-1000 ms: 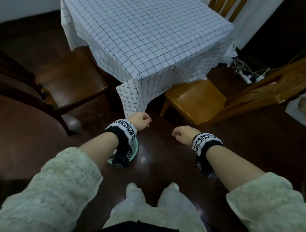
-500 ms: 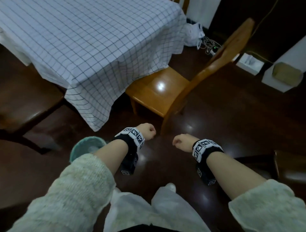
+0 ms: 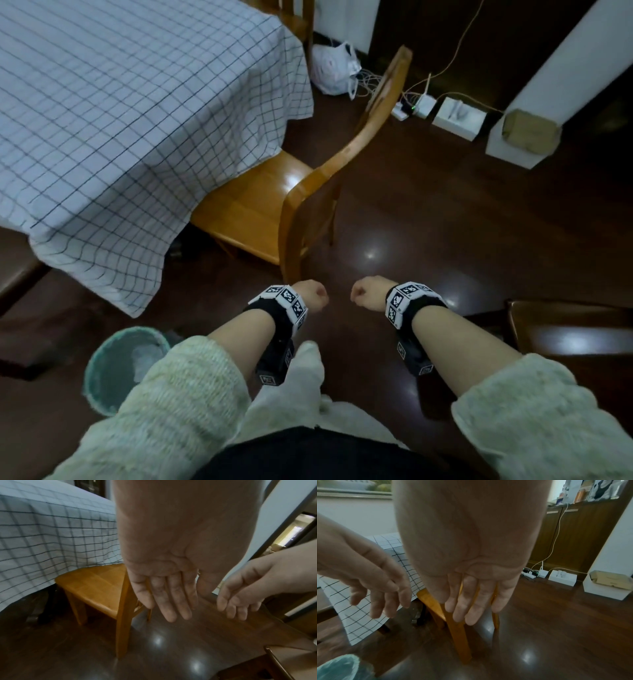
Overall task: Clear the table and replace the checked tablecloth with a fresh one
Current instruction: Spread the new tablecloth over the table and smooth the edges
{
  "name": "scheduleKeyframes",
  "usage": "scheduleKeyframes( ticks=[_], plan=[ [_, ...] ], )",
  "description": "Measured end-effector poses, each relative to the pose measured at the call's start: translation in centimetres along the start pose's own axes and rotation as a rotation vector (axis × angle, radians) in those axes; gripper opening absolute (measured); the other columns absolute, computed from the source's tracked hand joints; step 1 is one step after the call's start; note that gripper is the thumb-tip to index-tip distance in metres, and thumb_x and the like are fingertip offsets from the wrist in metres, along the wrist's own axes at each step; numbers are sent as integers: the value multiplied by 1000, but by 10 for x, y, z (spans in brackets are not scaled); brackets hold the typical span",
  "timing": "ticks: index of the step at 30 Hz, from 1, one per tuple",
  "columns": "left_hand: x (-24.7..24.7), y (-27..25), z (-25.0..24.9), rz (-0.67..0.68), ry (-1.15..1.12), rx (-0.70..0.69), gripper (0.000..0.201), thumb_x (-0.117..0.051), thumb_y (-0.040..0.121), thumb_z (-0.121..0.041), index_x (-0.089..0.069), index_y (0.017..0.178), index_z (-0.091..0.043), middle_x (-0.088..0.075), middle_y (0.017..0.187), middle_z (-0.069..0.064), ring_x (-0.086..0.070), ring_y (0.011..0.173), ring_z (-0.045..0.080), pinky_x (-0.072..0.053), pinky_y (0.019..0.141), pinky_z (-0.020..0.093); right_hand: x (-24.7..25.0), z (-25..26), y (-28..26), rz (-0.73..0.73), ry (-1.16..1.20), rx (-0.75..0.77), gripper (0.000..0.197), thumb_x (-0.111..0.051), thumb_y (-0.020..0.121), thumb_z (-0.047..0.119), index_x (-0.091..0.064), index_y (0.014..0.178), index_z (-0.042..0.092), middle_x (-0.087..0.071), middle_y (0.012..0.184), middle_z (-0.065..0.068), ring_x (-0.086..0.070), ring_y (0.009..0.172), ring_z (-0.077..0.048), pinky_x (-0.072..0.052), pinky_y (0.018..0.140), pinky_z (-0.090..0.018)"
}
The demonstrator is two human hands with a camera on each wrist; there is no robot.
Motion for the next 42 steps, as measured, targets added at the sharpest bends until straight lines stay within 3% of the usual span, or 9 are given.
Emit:
scheduleKeyframes(
  ticks=[6,16,21,25,29,32,42],
  plan=[
    [34,51,-34,38,129,-24,32,-47,94,-22,-65,118,-12,-64,120,8,-60,108,25,-48,89,32,49,-33,21,-16,7,-22,24,-47,94,26,-65,108,28,-66,114,2,-61,106,-22,-51,93,-38],
    [49,134,-104,56,-132,91,30,-50,96,-23,-63,118,-7,-67,114,10,-61,108,26,-48,91,34,130,-130,69,72,-67,39,25,-44,95,29,-65,109,28,-65,116,0,-62,102,-23,-52,90,-40],
    [67,196,-176,9,-181,164,28,-49,96,-24,-65,113,-9,-69,109,9,-63,102,26,-50,88,35,206,-221,77,32,-75,96,30,-43,97,25,-64,117,22,-64,119,0,-61,105,-24,-52,90,-38],
    [86,237,-253,-57,-151,103,28,-45,98,-25,-65,113,-13,-68,109,5,-62,101,21,-50,87,33,263,-298,79,19,-92,61,29,-45,98,23,-65,117,18,-64,119,-3,-60,107,-23,-47,84,-30],
    [108,272,-306,-60,-156,83,28,-46,97,-25,-66,113,-12,-68,109,6,-62,99,21,-51,88,35,309,-349,96,15,-98,24,30,-46,97,23,-64,119,18,-64,121,-4,-60,108,-24,-47,84,-30],
    [133,300,-327,-89,-155,98,27,-47,96,-24,-65,113,-13,-67,110,6,-62,101,22,-51,91,36,339,-363,117,31,-107,50,30,-47,97,22,-64,121,15,-64,121,-6,-60,109,-25,-44,80,-27],
    [258,419,-347,-121,-158,212,29,-47,95,-25,-66,115,-14,-69,111,7,-63,103,24,-51,90,34,485,-351,240,31,-198,164,30,-45,95,23,-65,118,20,-66,119,-3,-62,105,-24,-51,90,-34]
  ],
)
Point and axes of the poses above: each hand's wrist, its own y-axis towards the middle knuckle, its own x-axis out of the back of the hand, z = x × y, the point moved 2 cm from there along y, towards the middle knuckle
